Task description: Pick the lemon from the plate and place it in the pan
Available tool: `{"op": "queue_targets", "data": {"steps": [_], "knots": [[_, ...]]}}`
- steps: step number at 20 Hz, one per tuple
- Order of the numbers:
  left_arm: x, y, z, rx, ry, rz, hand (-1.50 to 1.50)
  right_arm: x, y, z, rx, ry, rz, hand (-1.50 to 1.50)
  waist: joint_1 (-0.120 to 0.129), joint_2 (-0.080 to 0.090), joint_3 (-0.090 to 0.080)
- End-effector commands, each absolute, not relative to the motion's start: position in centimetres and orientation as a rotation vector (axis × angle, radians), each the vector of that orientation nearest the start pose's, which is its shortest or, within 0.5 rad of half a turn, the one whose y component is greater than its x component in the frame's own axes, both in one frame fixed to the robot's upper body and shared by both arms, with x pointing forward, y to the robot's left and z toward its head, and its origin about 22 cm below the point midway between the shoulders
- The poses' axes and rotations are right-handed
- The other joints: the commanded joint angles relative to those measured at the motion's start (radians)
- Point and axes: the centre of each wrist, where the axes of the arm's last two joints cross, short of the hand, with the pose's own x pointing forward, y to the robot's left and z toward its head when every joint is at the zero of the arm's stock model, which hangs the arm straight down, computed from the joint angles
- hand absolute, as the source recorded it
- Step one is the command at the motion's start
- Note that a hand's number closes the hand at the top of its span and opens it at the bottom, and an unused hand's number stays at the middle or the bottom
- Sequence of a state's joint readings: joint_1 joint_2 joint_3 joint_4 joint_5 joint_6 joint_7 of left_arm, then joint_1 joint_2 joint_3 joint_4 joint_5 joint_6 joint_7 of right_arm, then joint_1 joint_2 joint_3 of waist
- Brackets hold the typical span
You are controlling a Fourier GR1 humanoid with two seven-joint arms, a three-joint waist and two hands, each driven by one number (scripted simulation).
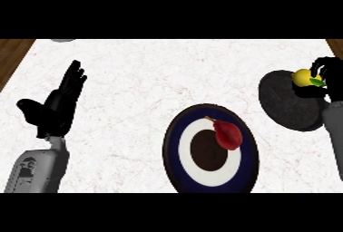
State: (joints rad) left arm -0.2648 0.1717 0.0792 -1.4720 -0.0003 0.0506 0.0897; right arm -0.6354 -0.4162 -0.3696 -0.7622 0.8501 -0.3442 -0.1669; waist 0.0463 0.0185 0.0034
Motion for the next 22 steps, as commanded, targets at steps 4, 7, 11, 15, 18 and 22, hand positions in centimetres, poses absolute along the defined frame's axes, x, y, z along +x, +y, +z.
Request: {"op": "queue_targets", "data": {"steps": [4, 7, 11, 15, 18, 22], "knots": [[30.7, 25.3, 5.6, 0.152, -1.653, -0.092, 0.0, 38.4, -39.2, 3.7, -1.03, -1.369, 0.445, -1.5, 0.016, 0.008, 0.001], [30.5, 25.1, 5.3, 0.152, -1.656, -0.072, 0.0, 37.5, -38.9, 1.3, -0.749, -1.308, 0.43, -1.5, 0.015, 0.007, 0.003], [30.7, 26.3, 7.0, 0.153, -1.65, -0.095, 0.0, 36.8, -40.7, 1.2, -0.71, -1.362, 0.43, -1.5, 0.017, 0.006, 0.003], [30.6, 27.0, 4.5, 0.161, -1.636, -0.083, 0.0, 37.3, -39.3, 0.7, -0.736, -1.489, 0.352, -1.5, 0.006, 0.007, 0.001], [29.7, 26.7, 5.2, 0.16, -1.641, -0.07, 0.0, 36.1, -41.8, 1.1, -0.719, -1.581, 0.233, -1.5, -0.002, -0.003, 0.001], [30.4, 26.2, 6.2, 0.2, -1.637, -0.053, 0.0, 35.4, -42.6, 0.8, -0.615, -1.707, 0.057, -1.5, -0.029, -0.01, 0.0]]}}
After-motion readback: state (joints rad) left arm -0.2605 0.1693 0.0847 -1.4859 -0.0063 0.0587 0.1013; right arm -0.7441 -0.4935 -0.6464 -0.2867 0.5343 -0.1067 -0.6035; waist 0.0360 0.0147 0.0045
